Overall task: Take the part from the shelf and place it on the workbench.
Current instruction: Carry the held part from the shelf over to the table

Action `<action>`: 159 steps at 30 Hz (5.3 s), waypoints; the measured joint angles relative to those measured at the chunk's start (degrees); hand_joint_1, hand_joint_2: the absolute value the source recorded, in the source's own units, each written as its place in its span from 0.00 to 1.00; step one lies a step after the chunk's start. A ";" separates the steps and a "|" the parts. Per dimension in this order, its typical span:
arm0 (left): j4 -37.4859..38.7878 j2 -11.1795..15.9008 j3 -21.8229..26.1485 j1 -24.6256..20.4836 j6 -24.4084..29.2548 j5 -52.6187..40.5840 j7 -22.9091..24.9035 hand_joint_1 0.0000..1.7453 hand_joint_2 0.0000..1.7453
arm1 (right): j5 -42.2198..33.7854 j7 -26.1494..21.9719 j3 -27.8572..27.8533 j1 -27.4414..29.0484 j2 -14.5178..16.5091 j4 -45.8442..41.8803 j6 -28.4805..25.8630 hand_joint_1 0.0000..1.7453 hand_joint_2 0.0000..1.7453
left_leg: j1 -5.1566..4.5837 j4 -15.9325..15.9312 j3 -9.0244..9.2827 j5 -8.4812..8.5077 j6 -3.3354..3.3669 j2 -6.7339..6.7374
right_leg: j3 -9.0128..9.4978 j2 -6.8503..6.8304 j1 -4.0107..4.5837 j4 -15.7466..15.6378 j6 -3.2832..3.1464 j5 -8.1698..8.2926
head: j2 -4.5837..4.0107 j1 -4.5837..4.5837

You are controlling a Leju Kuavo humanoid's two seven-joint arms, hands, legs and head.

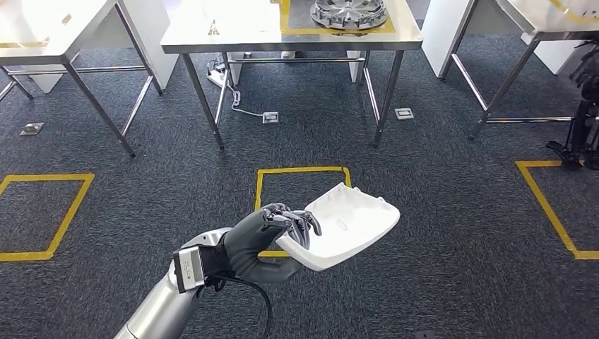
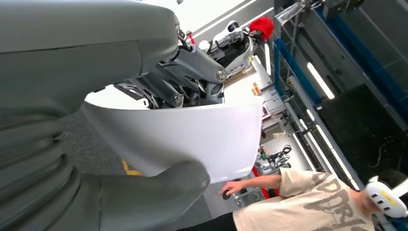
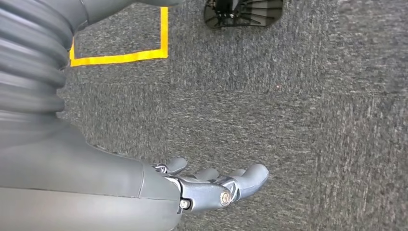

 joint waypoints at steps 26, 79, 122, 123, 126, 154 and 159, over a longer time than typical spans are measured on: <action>-1.36 2.49 -0.07 1.05 3.07 1.17 -0.02 1.00 1.00 | 1.82 1.22 1.48 -0.80 0.06 -0.07 -0.20 0.00 1.00 | -0.38 -14.77 7.84 5.66 1.10 -1.68 | -1.33 -0.46 -0.11 0.52 1.00 0.91 | 0.00 0.26; -4.27 5.41 4.72 2.90 13.85 -1.02 0.00 1.00 1.00 | 1.94 0.49 2.32 1.04 0.60 -0.11 1.37 0.00 1.00 | -0.21 -15.36 7.08 8.09 3.88 -1.77 | -5.43 -0.52 0.09 13.05 3.02 -7.04 | 0.00 -0.17; 0.98 4.73 4.68 0.21 10.60 0.43 -0.01 1.00 1.00 | 0.32 1.34 2.03 0.51 2.16 -0.09 0.18 0.00 1.00 | -0.19 -0.24 1.41 0.70 0.80 -1.28 | 0.23 0.16 0.67 -0.24 -0.54 0.77 | 0.00 -0.44; 1.01 4.73 4.59 0.42 10.45 0.42 0.01 1.00 1.00 | 0.21 1.27 1.92 0.70 2.16 -0.09 0.10 0.00 1.00 | -0.11 0.55 -0.09 -0.58 0.74 -1.26 | 0.87 0.21 0.66 -0.24 -0.51 0.17 | 0.00 -0.57; 0.50 4.72 4.27 0.93 9.64 0.46 0.01 1.00 1.00 | 0.09 1.21 1.81 1.20 2.16 -0.09 -0.03 0.00 1.00 | -0.01 -5.99 -0.44 3.53 0.90 -1.14 | 3.20 0.29 0.63 -0.25 -0.23 -1.84 | 0.00 -0.89; -8.25 2.55 3.37 1.46 1.37 2.34 1.79 1.00 1.00 | 0.60 3.08 1.68 0.32 2.07 -0.09 0.76 0.00 1.00 | -0.13 0.68 -1.27 -0.32 0.52 -0.35 | 1.62 -0.31 0.19 -0.28 -0.26 -0.57 | 0.00 -0.74; -8.82 2.74 3.50 1.70 2.72 1.55 1.51 1.00 1.00 | 1.08 5.44 1.68 0.23 2.55 -0.03 0.02 0.00 1.00 | -0.92 -13.49 0.32 11.33 2.44 -0.48 | 5.02 0.14 0.62 -0.22 0.22 -3.82 | 0.00 -1.12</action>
